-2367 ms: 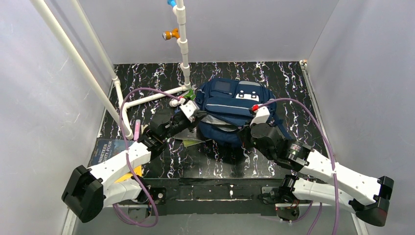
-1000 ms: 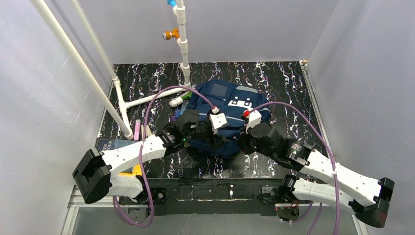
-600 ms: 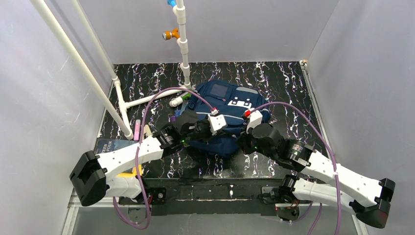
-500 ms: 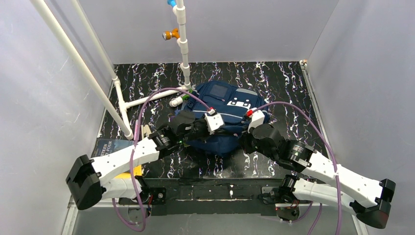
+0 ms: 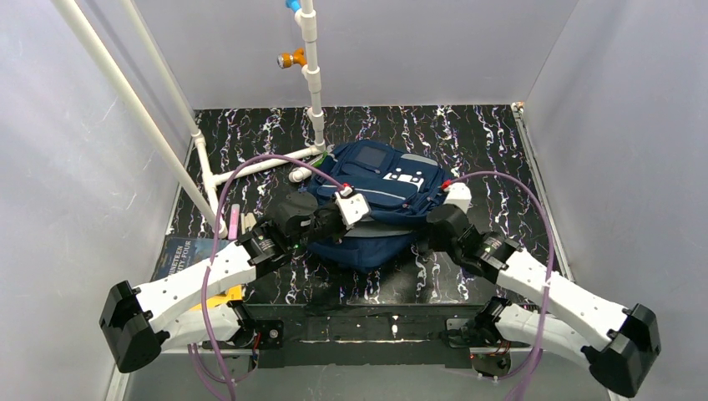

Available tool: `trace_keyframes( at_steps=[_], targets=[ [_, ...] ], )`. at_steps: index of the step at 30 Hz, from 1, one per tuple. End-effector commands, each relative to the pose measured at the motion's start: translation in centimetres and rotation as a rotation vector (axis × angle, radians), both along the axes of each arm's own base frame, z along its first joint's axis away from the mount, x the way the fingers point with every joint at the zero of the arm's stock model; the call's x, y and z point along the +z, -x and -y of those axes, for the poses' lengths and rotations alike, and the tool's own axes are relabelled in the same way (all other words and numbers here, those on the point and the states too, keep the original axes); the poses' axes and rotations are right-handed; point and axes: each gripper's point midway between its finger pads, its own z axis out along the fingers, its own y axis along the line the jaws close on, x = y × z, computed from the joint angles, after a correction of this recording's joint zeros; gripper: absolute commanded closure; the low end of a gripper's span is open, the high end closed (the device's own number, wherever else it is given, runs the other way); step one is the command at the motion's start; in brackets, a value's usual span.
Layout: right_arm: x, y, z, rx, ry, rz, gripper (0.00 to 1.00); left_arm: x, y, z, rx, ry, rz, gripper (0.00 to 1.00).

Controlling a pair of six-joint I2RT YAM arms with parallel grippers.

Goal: Pack the student bag
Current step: Unzip the student bag at the center of the board.

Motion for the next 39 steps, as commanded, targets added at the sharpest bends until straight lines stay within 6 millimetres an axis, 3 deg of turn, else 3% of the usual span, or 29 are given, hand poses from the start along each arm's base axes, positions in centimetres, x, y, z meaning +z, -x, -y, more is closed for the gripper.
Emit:
trace_keyframes(
  at_steps=[1,2,4,5,8,11,16,21,24,27,30,32,33,34,35,36,37,39],
  targets=[
    [-2.8,-2.1,4.2,-0.151,0.012,-0.09,0.99,3.5,-0.2,-0.5,0.027,0.09,0.055,1.0],
    [-2.7,-2.2,4.1,-0.135,0.009,-0.1,0.97,3.4,-0.1,-0.4,0.021,0.091,0.046,1.0],
    [-1.7,-2.2,3.9,-0.101,0.02,-0.109,0.67,3.2,0.2,0.1,0.0,0.097,0.023,1.0],
    [0.1,-2.4,3.4,-0.074,0.007,-0.095,0.52,3.1,0.4,0.4,-0.013,0.101,0.01,1.0],
    [4.2,-2.1,1.4,0.079,-0.046,-0.044,0.3,2.7,0.7,0.9,-0.038,0.104,-0.019,1.0],
    [6.8,-1.2,-1.8,0.323,-0.092,0.016,0.22,2.2,0.6,1.1,-0.036,0.096,-0.035,1.0],
    [8.1,1.1,-7.6,0.622,0.017,0.162,0.15,1.9,0.7,1.4,-0.047,0.098,-0.056,1.0],
    [8.0,0.5,-10.7,0.698,0.181,0.325,0.11,2.0,1.3,1.2,-0.059,0.113,-0.069,1.0],
    [8.9,-0.1,-12.5,0.739,0.177,0.408,0.02,2.0,1.8,1.0,-0.068,0.126,-0.079,1.0],
    [10.2,-1.0,-13.0,0.708,0.17,0.484,0.02,2.3,2.5,0.8,-0.086,0.139,-0.08,1.0],
    [10.0,-2.1,-13.3,0.664,0.195,0.523,0.02,2.2,3.4,0.9,-0.133,0.146,-0.088,1.0],
    [9.6,-3.8,-12.4,0.528,0.226,0.509,0.06,2.3,3.9,1.0,-0.155,0.153,-0.102,1.0],
    [9.1,-4.6,-12.0,0.443,0.236,0.484,0.2,2.4,4.0,1.1,-0.158,0.159,-0.112,1.0],
    [9.2,-5.4,-10.8,0.343,0.263,0.478,0.44,2.5,4.0,1.1,-0.152,0.167,-0.121,0.96],
    [8.8,-6.2,-9.7,0.205,0.243,0.461,0.72,2.6,3.8,1.0,-0.132,0.176,-0.132,0.84],
    [8.3,-6.6,-8.2,0.097,0.267,0.446,0.9,2.8,3.6,0.8,-0.103,0.19,-0.145,0.69],
    [8.1,-7.0,-7.0,0.001,0.277,0.439,0.99,3.0,3.0,0.5,-0.054,0.204,-0.153,0.53],
    [7.8,-7.7,-3.9,-0.184,0.325,0.417,0.99,3.4,2.7,-0.1,-0.013,0.22,-0.154,0.34]
  ],
)
